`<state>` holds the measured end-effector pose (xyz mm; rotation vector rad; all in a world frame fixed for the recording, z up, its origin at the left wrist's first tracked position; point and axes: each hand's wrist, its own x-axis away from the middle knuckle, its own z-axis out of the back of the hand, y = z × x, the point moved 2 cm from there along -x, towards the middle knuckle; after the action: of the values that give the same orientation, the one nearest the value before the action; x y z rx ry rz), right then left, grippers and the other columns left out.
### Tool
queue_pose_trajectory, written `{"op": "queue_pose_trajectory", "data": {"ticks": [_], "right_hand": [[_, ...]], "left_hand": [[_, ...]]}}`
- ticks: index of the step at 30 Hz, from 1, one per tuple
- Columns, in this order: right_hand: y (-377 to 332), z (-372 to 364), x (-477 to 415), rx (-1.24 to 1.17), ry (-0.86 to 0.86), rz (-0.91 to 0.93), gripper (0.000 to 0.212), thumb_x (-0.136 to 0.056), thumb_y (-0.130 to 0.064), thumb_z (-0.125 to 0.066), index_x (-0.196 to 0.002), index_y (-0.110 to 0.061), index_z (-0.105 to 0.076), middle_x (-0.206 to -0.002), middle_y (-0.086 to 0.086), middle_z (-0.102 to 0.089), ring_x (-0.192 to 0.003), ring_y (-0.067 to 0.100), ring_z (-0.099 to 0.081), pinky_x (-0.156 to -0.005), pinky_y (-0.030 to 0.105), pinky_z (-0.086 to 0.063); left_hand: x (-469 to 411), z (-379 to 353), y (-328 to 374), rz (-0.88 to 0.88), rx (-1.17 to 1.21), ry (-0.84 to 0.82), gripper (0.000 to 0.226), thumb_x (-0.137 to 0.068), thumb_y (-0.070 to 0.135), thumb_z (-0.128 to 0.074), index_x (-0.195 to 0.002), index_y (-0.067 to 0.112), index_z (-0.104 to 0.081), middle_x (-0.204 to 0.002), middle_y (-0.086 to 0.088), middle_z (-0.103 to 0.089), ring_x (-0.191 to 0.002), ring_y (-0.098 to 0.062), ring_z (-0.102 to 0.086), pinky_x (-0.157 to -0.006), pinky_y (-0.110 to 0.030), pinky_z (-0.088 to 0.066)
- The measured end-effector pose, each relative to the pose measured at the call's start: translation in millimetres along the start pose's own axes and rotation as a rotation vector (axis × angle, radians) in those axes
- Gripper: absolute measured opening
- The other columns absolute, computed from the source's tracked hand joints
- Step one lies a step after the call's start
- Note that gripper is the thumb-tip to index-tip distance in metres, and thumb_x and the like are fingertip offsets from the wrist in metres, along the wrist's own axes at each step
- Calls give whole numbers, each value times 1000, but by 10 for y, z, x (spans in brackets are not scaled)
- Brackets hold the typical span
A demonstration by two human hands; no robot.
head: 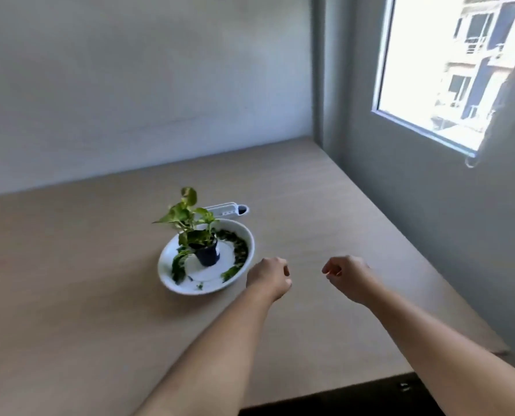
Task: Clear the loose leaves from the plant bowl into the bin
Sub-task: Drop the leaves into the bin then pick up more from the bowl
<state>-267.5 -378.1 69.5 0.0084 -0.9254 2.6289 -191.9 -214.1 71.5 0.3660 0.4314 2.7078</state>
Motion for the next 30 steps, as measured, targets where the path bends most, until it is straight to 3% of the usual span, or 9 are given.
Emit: {"op": "queue_pose_trajectory", "data": {"ticks": [6,10,13,17,22,26,30], "right_hand": [[-1065,-872,-374,22,-155,173,23,-80,-8,-55,-92,-16,-73,-83,2,-68,-88,22,-65,-73,23,-46],[-1539,-1489,-629,43,-225,208,21,-80,-6,-55,-94,-11,-71,-89,6,-70,-84,22,-61,-71,26,-46],[-1763,-1857,-840,67,-284,193,21,-83,-8,-56,-100,-11,-68,-95,5,-69,-90,22,-62,-73,25,-48],[-1838,-2104,-1125,163,-230,131,25,-87,-12,-52,-108,-15,-66,-110,5,-66,-101,23,-61,-81,31,-52],[-1808,-2278,-1275,357,-278,117,30,-87,-9,-50,-113,-18,-63,-117,5,-59,-103,25,-58,-72,31,-47],[-1755,-2286,-1347,436,-265,105,26,-81,-4,-55,-104,-13,-64,-110,7,-59,-96,29,-60,-72,35,-50],[-1708,-2293,-1391,427,-293,129,22,-78,-12,-62,-100,-10,-64,-107,9,-60,-94,30,-60,-73,35,-51]], "left_hand": [[91,314,-1561,243,56,38,18,-82,21,-57,-95,20,-69,-104,-4,-69,-100,-26,-64,-85,-31,-53],[-105,498,-2334,289,121,66,19,-80,6,-59,-96,6,-70,-106,-12,-70,-98,-27,-64,-78,-23,-47],[-288,562,-2731,288,119,63,21,-79,8,-61,-99,10,-67,-109,-8,-68,-89,-23,-60,-74,-24,-43],[-579,483,-2947,221,57,0,33,-83,19,-64,-115,11,-62,-122,-7,-58,-106,-27,-59,-86,-29,-46],[-826,289,-2932,98,-66,-158,39,-83,35,-65,-120,25,-58,-131,-5,-52,-115,-27,-55,-99,-34,-40],[-919,234,-2916,46,-119,-184,44,-78,47,-67,-117,27,-57,-124,-4,-54,-108,-26,-58,-91,-35,-48],[-936,159,-2785,22,-107,-189,42,-74,47,-71,-107,25,-55,-113,-3,-50,-103,-27,-53,-77,-33,-44]]}}
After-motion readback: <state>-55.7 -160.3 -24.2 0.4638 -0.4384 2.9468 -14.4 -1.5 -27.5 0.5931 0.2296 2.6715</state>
